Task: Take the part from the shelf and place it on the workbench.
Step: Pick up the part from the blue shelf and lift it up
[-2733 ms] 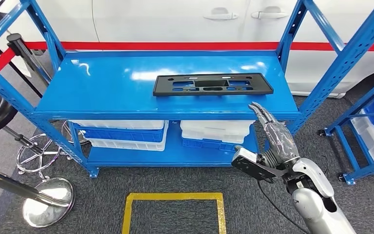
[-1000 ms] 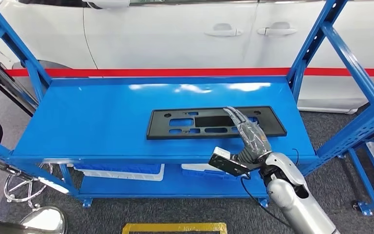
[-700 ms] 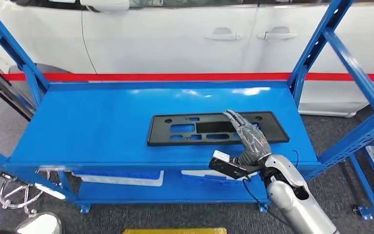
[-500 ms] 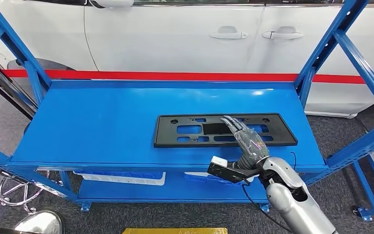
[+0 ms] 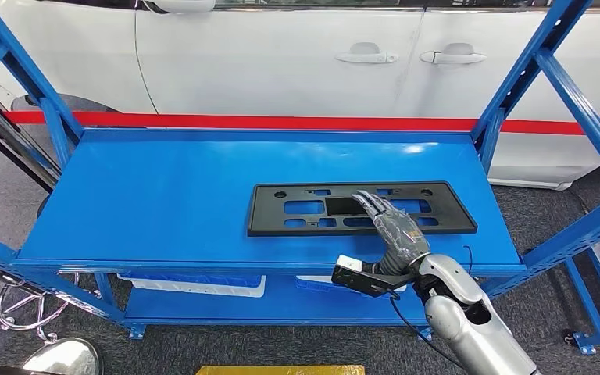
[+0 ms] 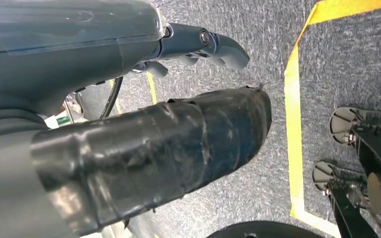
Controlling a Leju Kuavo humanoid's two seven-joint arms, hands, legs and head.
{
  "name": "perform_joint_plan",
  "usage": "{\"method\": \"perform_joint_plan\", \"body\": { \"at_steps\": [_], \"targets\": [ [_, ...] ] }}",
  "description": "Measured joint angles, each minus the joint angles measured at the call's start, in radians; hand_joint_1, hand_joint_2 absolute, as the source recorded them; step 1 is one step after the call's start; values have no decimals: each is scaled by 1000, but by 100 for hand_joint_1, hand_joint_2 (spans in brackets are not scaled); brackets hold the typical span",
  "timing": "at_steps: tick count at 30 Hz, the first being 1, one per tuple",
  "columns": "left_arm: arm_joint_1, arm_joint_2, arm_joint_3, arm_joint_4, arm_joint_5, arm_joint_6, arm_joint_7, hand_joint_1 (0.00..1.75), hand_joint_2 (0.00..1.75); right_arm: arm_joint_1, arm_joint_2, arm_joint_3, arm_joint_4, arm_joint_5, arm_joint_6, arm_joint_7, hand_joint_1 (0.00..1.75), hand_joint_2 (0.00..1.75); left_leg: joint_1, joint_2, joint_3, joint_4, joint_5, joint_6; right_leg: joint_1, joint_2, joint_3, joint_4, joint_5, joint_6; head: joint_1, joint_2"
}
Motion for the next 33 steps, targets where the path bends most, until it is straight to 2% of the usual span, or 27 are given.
{"method": "perform_joint_plan", "body": {
  "at_steps": [14, 24, 33],
  "targets": [
    [-1, 0, -1, 0, -7, -11, 13, 0, 0, -1, 5, 4, 17, 27, -22, 13, 0, 175, 2, 0, 2, -1, 0, 0, 2, 0, 1, 3, -1, 0, 0, 0],
    [-5, 0, -11, 0, -18, -10, 13, 0, 0, -4, 31, 20, 126, 131, -69, 29, 0, 175, 2, 0, 2, -1, 0, 0, 2, 0, 2, 3, -1, 0, 0, 0],
    [-8, 0, -19, 0, -18, -10, 13, 0, 0, -13, 49, 34, 181, 143, -82, 29, 0, 175, 2, 1, 4, -1, 0, 0, 2, 0, 3, 3, -1, 0, 0, 0]
  ]
}}
